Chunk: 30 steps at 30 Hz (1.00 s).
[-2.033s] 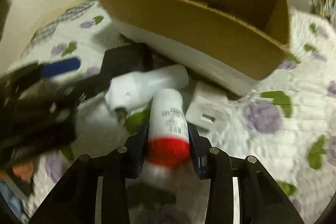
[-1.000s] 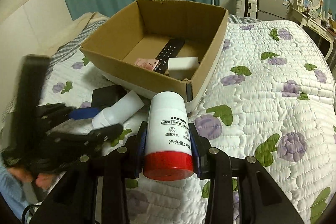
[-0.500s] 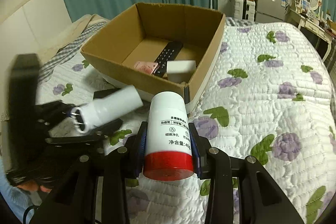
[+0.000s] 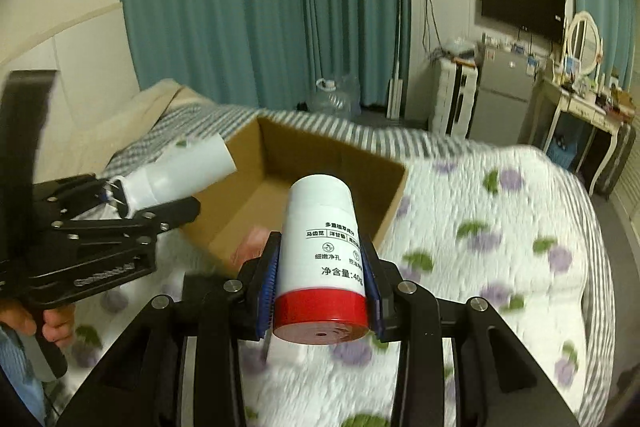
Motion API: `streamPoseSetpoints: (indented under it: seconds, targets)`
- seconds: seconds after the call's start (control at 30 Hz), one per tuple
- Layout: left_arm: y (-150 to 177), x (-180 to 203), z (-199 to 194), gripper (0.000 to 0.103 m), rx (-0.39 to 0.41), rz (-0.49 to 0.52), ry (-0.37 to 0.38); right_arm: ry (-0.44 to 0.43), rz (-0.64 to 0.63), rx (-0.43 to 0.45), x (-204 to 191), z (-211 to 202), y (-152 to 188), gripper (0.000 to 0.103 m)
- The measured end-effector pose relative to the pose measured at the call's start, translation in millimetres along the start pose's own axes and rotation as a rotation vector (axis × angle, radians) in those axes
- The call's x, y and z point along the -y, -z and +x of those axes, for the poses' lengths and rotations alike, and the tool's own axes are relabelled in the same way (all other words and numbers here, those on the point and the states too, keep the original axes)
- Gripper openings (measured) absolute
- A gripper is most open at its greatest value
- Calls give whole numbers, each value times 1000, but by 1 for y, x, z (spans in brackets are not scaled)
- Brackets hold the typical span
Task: Organize rigid objects
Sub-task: 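Lower the hair dryer into the box with the left tool while the right tool drops the bottle in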
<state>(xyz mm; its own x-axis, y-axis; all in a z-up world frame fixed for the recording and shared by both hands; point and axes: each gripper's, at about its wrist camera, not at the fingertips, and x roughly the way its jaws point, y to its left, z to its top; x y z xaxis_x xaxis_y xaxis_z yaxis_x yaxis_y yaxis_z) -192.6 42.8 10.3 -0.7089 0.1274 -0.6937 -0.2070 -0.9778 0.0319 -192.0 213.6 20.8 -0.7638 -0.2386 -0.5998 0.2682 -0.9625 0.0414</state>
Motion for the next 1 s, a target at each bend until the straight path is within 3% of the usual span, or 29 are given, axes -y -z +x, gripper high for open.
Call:
streamPoseSetpoints:
  seconds: [0.3, 0.5, 0.8, 1.0]
  targets:
    - [-19, 3, 67, 53, -42, 37, -67, 9, -23, -1, 11, 56, -30, 36]
    - [-11, 11, 86, 62, -57, 68, -87, 4, -9, -35, 23, 81, -22, 36]
    - [-17, -5, 59, 65, 18, 4, -66, 0, -5, -26, 26, 85, -29, 36]
    - [-17, -18, 34, 66, 81, -26, -81, -2, -3, -52, 25, 112, -36, 36]
